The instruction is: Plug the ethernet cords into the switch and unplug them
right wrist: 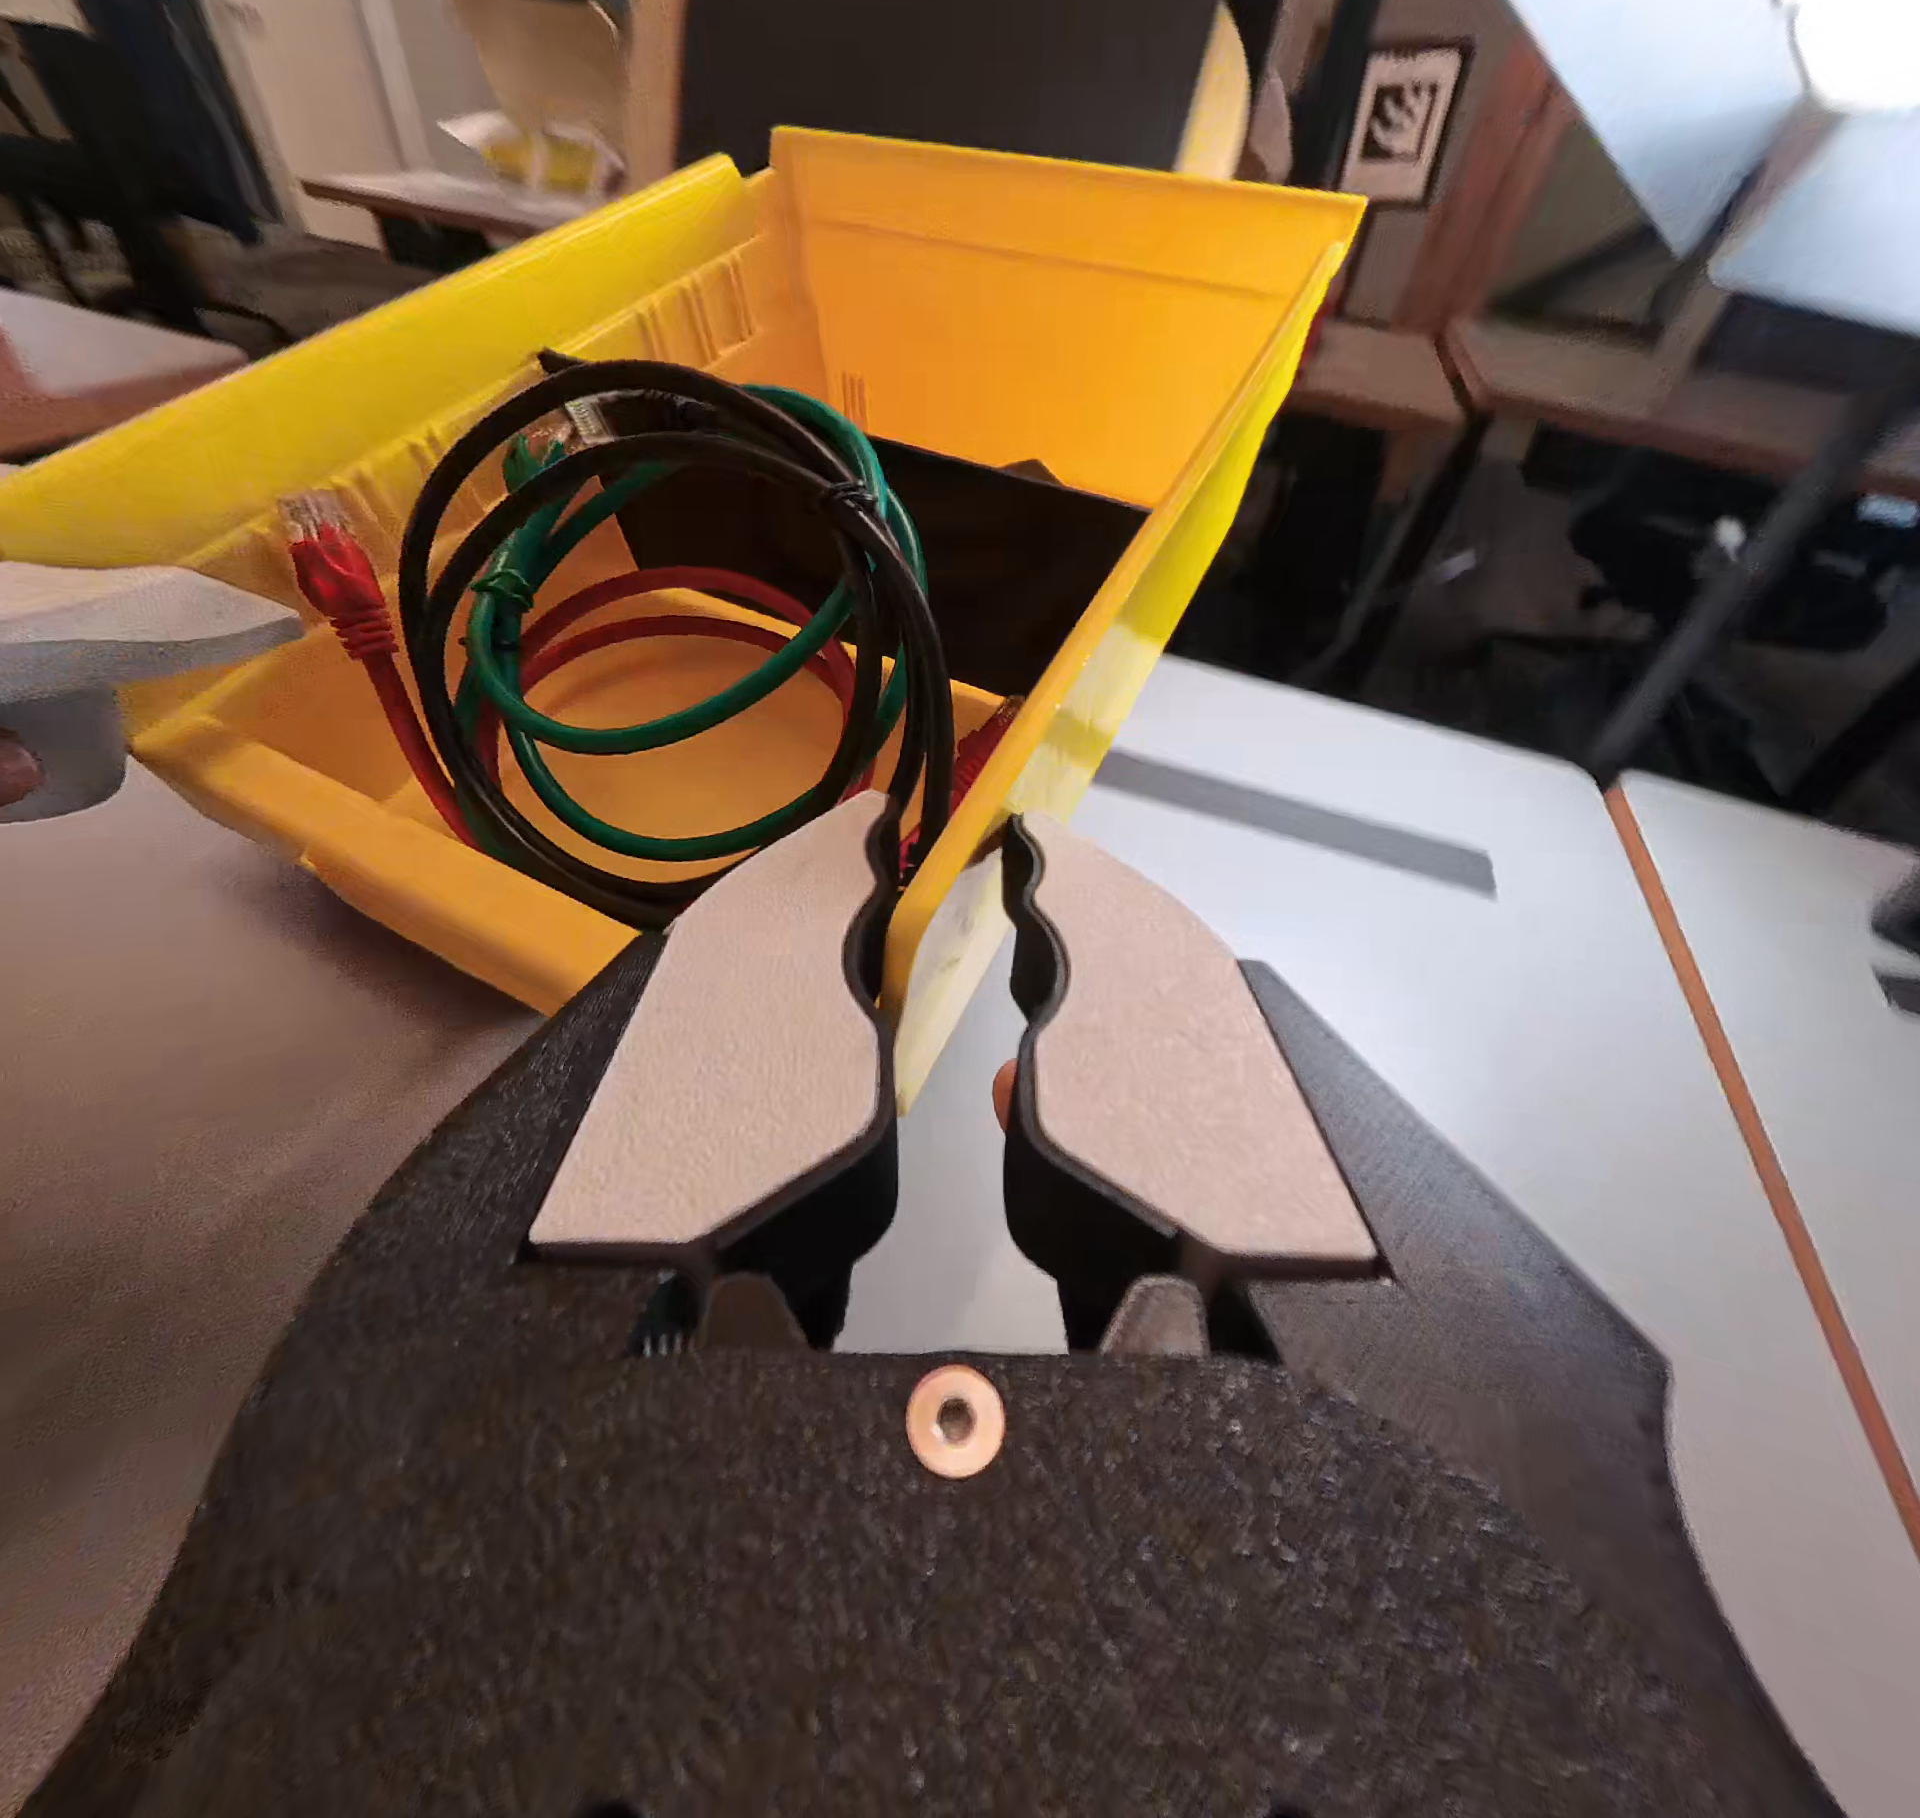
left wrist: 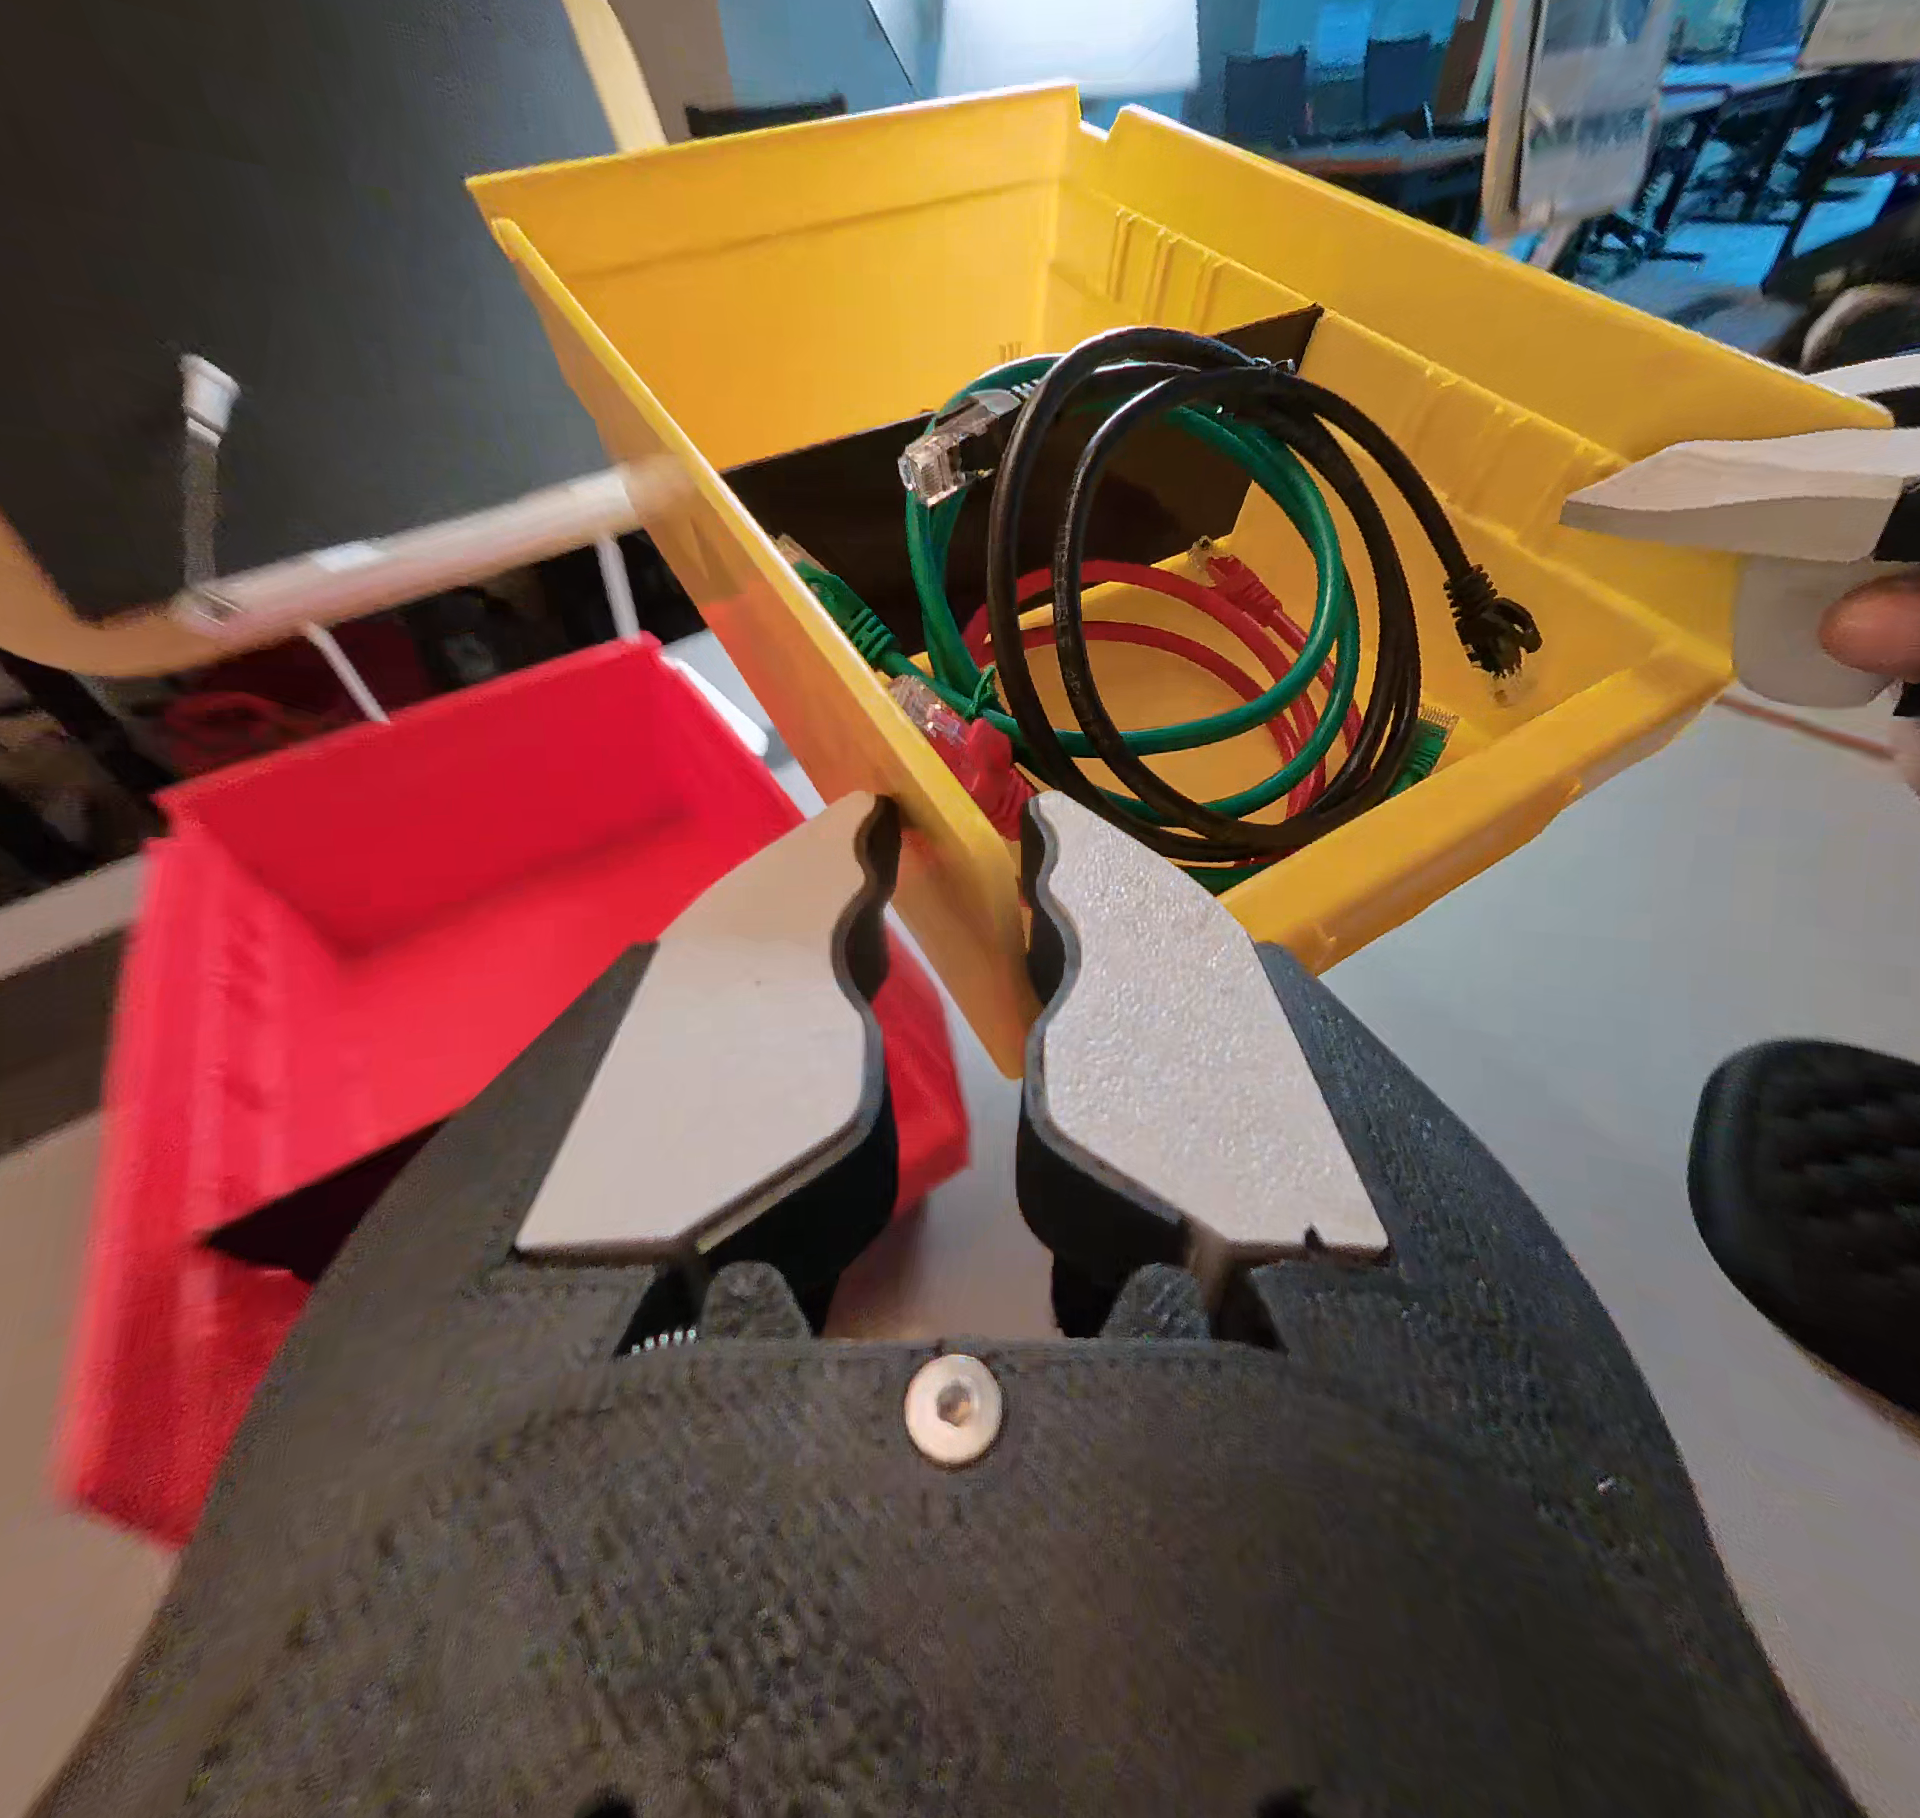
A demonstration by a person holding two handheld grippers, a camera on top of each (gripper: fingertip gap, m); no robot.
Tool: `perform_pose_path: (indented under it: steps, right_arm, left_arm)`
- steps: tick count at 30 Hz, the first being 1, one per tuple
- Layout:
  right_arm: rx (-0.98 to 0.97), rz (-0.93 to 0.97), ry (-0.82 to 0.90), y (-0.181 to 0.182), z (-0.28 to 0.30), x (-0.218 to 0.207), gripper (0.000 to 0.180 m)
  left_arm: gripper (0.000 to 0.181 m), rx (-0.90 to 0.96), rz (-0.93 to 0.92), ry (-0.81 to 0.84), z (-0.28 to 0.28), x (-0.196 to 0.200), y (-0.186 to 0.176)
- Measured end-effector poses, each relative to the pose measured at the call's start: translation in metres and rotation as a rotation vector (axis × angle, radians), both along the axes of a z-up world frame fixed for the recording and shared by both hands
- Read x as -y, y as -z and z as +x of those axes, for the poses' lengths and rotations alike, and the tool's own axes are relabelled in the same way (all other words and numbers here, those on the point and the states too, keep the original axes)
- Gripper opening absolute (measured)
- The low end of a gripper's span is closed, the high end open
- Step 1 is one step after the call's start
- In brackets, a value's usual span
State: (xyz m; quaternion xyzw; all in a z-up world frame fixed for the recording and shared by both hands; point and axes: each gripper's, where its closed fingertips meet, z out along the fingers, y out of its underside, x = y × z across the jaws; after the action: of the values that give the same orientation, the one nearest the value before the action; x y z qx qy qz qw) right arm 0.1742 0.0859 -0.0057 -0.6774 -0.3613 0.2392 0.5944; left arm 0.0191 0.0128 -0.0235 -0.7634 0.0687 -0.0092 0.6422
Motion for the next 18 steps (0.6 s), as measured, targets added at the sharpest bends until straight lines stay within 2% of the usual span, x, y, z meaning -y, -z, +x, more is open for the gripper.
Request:
perform_pose_path:
  steps: [5,10,14,18]
  right_arm:
    - [-0.059,0.091,-0.158,-0.071,-0.077,0.030,0.019]
    - [-0.094,0.129,-0.302,-0.105,-0.161,0.071,0.019]
    - [-0.089,0.095,-0.405,-0.092,-0.222,0.107,0.020]
    - [-0.052,0.008,-0.484,-0.045,-0.273,0.138,0.020]
  left_arm:
    - [0.023,-0.064,0.093,-0.129,-0.064,0.047,-0.074]
    - [0.023,-0.103,0.142,-0.281,-0.133,0.108,-0.112]
    - [0.022,-0.108,0.110,-0.396,-0.182,0.158,-0.102]
    - [0.022,-0.063,0.032,-0.476,-0.224,0.198,-0.062]
